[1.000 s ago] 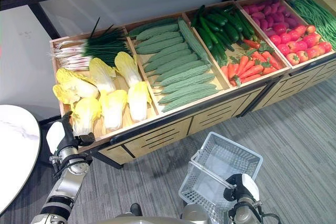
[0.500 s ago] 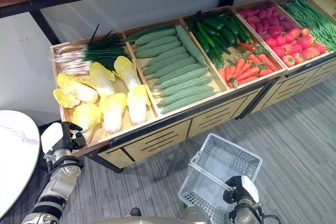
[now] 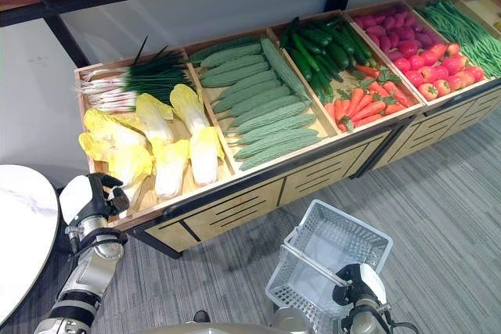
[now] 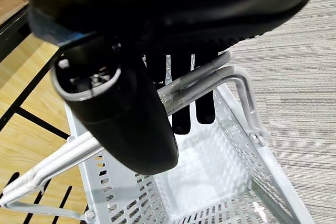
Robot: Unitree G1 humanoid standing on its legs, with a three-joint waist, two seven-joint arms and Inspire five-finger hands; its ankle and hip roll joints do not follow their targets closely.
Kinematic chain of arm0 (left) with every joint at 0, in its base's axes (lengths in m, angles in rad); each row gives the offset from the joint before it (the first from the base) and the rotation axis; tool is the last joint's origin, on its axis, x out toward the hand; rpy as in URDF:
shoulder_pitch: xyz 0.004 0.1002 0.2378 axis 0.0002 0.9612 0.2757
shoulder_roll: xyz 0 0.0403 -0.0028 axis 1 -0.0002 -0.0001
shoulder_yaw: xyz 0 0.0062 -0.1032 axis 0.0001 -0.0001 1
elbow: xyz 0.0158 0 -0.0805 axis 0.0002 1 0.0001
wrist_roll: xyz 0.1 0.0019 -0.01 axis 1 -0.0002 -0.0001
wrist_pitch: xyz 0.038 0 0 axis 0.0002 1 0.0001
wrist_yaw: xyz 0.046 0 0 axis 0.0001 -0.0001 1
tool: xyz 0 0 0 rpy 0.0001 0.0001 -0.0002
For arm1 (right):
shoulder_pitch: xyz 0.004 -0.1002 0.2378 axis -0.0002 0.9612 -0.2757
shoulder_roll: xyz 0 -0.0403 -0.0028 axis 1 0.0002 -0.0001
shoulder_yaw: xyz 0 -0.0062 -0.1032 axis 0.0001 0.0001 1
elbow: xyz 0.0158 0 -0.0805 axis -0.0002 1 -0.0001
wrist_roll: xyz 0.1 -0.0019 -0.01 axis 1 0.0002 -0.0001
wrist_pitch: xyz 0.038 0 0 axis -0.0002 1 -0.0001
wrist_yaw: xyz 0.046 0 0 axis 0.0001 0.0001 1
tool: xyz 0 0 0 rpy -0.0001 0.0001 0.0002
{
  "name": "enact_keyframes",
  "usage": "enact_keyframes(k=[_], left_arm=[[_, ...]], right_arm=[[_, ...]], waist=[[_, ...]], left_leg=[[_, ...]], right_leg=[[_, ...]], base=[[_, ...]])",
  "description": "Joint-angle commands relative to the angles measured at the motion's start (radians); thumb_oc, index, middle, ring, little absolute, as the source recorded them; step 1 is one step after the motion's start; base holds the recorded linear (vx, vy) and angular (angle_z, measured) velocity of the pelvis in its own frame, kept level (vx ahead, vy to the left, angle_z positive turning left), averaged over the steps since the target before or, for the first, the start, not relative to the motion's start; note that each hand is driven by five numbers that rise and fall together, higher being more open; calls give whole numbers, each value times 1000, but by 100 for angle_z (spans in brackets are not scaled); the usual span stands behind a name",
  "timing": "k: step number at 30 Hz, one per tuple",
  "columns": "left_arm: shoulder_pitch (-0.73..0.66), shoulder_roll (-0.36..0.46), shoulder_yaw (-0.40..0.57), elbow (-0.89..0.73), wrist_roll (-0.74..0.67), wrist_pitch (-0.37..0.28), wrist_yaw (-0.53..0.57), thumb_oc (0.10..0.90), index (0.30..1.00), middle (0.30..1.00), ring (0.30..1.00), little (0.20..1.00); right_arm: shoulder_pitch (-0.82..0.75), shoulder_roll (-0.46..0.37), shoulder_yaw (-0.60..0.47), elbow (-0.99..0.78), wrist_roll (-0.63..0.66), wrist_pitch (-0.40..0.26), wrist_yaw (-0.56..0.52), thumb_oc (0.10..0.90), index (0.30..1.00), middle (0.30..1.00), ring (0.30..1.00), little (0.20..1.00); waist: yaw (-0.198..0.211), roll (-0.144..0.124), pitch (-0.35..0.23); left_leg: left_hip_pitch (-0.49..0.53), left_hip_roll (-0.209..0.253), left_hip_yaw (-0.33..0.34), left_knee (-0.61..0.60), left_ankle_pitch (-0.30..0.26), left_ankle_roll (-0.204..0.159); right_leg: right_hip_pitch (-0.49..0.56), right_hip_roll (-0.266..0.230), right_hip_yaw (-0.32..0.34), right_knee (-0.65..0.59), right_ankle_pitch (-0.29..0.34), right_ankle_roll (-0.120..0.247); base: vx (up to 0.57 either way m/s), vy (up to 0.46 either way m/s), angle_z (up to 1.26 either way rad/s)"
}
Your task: Get the vegetables into the basket
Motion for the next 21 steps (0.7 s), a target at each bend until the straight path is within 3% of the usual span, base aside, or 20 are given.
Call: enact_keyframes(k=[1, 14, 15, 17, 19, 21], left_arm=[[-149, 80, 32, -158, -19, -164, 124, 410, 314, 314, 314, 314], [-152, 47, -17, -165, -97, -242, 133, 443, 360, 360, 360, 360], [-158, 15, -8, -161, -185, -265, 143, 425, 336, 336, 336, 336], [-160, 1, -4, -158, -231, -280, 141, 412, 316, 316, 316, 316], [-173, -64, 1, -162, -475, -351, 106, 400, 300, 300, 300, 300], [-178, -79, 2, -174, -625, -409, 44, 400, 300, 300, 300, 300]], right_arm=[[-72, 11, 56, 20, 4, -58, -55, 400, 300, 300, 300, 300], [-75, 23, 66, 20, 13, -66, -75, 400, 300, 300, 300, 300], [-74, 23, 67, 22, 10, -63, -78, 400, 300, 300, 300, 300], [-73, 24, 68, 23, 8, -62, -78, 400, 300, 300, 300, 300], [-76, 19, 72, 17, 5, -50, -80, 400, 300, 300, 300, 300], [-78, 11, 70, 5, 6, -43, -75, 400, 300, 300, 300, 300]], waist=[[-9, -65, -4], [-14, -69, 2], [-15, -71, 3], [-16, -71, 3], [-21, -73, 3], [-25, -72, 5]], left_leg=[[11, 6, -21, 0, -93, -13], [14, 7, -16, 0, -93, -13], [14, 7, -14, 0, -92, -13], [14, 7, -15, 0, -92, -13], [15, 8, -13, 0, -89, -11], [17, 9, -11, 0, -89, -11]], right_leg=[[47, -105, 16, -1, -51, 112], [45, -104, 23, -1, -52, 111], [44, -104, 23, -1, -52, 110], [44, -103, 23, -1, -52, 110], [41, -102, 26, -1, -50, 109], [41, -100, 30, -1, -49, 108]], base=[[0, 0, 0], [0, 0, 0], [0, 0, 0], [0, 0, 0], [0, 0, 0], [-3, 6, -6]])
